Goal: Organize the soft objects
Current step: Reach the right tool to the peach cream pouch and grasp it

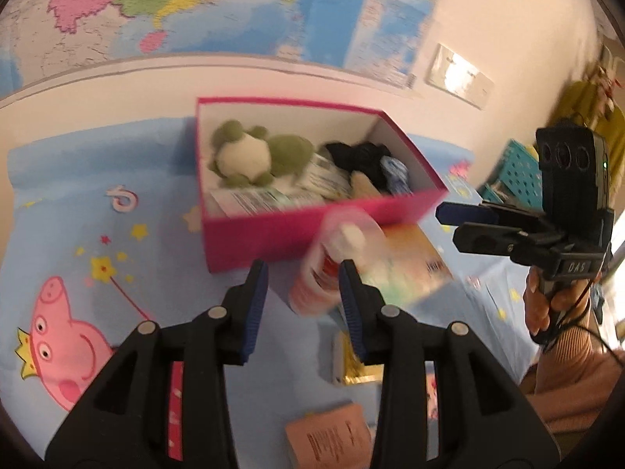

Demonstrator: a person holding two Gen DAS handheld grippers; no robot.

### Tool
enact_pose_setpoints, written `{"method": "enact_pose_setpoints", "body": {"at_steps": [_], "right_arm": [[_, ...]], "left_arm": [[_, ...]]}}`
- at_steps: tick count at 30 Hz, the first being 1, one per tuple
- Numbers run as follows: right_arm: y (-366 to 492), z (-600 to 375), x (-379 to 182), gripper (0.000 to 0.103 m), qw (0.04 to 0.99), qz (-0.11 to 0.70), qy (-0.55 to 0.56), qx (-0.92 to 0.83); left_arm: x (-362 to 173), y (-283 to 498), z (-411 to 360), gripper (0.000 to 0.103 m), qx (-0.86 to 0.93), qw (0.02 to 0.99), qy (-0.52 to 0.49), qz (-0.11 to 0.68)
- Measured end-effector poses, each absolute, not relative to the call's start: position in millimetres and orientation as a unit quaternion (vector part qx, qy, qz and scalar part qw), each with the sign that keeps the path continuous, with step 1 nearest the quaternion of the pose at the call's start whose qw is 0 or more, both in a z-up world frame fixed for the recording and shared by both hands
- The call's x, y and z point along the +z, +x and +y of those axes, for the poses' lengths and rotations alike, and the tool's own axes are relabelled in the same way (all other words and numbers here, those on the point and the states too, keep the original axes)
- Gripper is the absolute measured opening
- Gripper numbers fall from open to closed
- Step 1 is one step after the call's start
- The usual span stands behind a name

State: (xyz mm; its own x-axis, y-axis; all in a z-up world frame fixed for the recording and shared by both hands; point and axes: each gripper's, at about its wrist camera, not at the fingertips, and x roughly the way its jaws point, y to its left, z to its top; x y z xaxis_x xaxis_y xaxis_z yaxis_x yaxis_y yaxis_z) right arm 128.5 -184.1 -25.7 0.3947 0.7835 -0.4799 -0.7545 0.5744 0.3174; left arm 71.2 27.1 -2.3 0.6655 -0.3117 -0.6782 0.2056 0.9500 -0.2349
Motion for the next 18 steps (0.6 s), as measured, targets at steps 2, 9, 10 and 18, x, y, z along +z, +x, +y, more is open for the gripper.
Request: {"method": "enact_pose_setpoints", "body": {"at_steps": [2,9,10,18], "right_arm": [[118.0,-189.6,-32.7,0.048,0.83,0.306,0.024,0.465],[98.9,-197.4,-72.6,0.049,0.815,0.352,0.027,0.459],[98.0,-198.2,-77.1,0.049,0.814,0.357,0.03,0.458],[84.8,-194.7,-104.7,0.049,0.799,0.387,0.035,0.46]], "left_arm": [[-7.7,63.2,20.7,0.04,-0.149,0.908,-0.062,0.387],[-35.0,47.3,11.1,0.04,-0.162,0.89,-0.073,0.419],[-38.7,45.4,10.9,0.04,-0.163,0.888,-0.077,0.423],[-60.4,28.7,16.2,0.04,-0.157,0.875,-0.104,0.445]]}}
